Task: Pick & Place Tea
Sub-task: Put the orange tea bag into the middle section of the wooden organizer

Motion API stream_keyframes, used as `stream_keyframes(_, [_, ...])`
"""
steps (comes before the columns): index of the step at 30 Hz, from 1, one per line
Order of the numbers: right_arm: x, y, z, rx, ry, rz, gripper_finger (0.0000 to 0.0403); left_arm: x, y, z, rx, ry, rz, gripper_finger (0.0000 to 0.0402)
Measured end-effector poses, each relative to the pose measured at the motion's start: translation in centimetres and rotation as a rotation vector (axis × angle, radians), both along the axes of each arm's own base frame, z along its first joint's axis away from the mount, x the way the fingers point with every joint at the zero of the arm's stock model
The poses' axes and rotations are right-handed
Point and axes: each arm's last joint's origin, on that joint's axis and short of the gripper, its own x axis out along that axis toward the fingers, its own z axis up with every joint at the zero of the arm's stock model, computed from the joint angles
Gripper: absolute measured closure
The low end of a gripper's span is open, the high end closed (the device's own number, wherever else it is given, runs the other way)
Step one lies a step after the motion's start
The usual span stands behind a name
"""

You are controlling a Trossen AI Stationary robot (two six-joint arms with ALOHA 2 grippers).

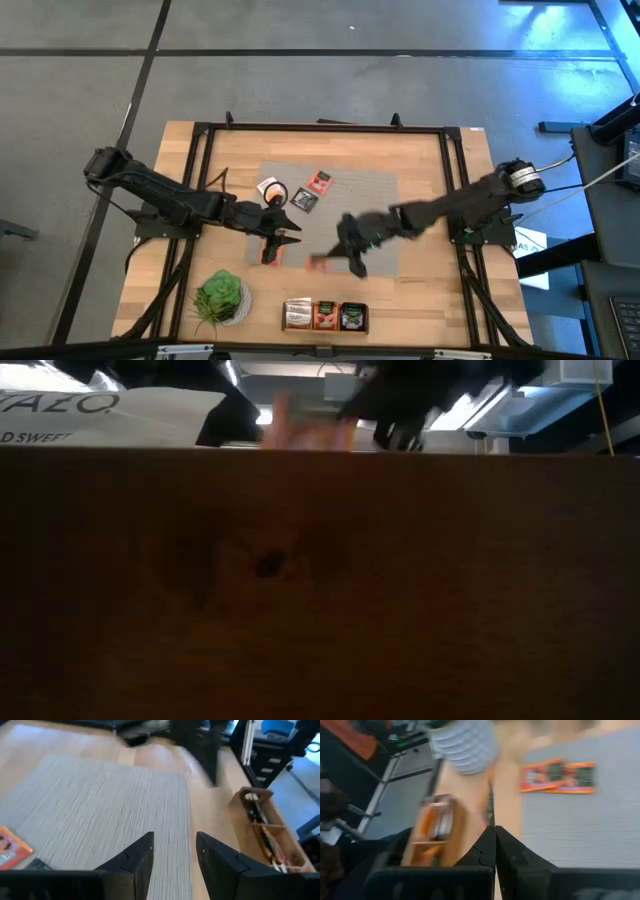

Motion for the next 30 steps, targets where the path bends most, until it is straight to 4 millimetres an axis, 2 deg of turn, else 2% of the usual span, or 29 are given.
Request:
stream_keyframes(7, [-3.0, 7.7, 0.2, 0.0, -0.031, 0.011, 0.0401, -0.2, 0.0, 0.4, 0.003, -0.014, -0.005, 0.0258])
stream_keyframes(11, [-4.3, 10.3, -0.4, -0.018, -0.029, -0.036, 0.0401, -0.1, 0.0, 0.3, 0.005, -0.01, -0.004, 0.0258])
stream_keyframes(16, [-4.1, 11.1, -0.8, 0.003, -0.063, -0.044, 0.0401, 0.0, 0.0, 0.5, -0.001, -0.034, -0.003, 0.0258])
stream_keyframes(26, [-3.3, 12.0, -3.9, 0.053, 0.025, -0.011, 0.0401, 0.0, 0.1, 0.6, -0.002, -0.049, 0.001, 0.0258])
stream_keyframes(30, [-3.1, 12.1, -4.2, 0.071, 0.034, -0.003, 0.0401, 0.0, 0.1, 0.6, 0.003, -0.053, 0.012, 0.0258])
